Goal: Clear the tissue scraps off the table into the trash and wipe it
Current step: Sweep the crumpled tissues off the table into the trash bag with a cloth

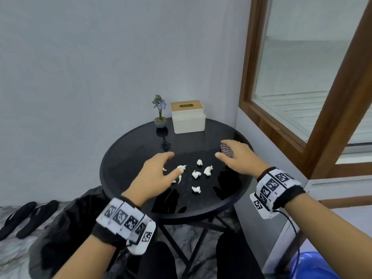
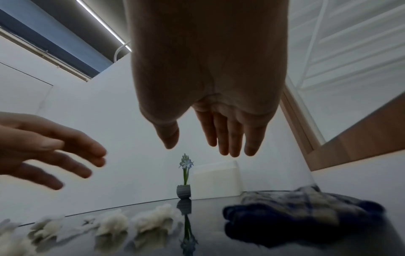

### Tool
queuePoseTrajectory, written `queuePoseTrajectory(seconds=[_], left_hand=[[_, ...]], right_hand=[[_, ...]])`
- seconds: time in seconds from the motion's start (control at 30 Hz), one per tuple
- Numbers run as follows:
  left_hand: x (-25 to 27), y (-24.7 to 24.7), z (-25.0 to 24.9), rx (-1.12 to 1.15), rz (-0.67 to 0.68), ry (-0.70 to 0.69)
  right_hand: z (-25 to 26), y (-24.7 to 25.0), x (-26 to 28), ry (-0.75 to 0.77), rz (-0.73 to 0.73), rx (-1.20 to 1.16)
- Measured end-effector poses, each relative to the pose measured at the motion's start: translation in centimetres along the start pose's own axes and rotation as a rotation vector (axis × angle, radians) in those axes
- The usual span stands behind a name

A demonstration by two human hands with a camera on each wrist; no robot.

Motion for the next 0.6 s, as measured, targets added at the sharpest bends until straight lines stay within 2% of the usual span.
queuePoseTrajectory(seconds=[0.1,0.27,0.47,0.6], left_hand=[[4.1,-1.6,-0.3,0.054,-0.047,-0.049],[8.4,-4.7,0.4,0.004,-0.038,-0.073],[9.5,-6.2,0.5,-0.080,-0.121,-0.095],[9.3,-6.7,0.5,-0.163,-0.165,-0.083]], right_hand=[[-1.6,-0.2,0.4,-0.051,-0.005,0.025],[-3.5,-0.4,-0.2,-0.077,-0.048,0.072],[-4.5,-1.4,-1.6,-0.102,-0.099,0.216],[-4.9,-2.0,-2.3,-0.127,-0.074,0.255]])
Point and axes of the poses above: each hand's wrist, its own x-axis away from the middle knuckle, its own y-axis out of the back of the hand, z = x × y, the point moved 6 cm from there along -x, towards the middle knuckle, and after that the axes turned 2 degrees about -z, right-handed, at the moved point
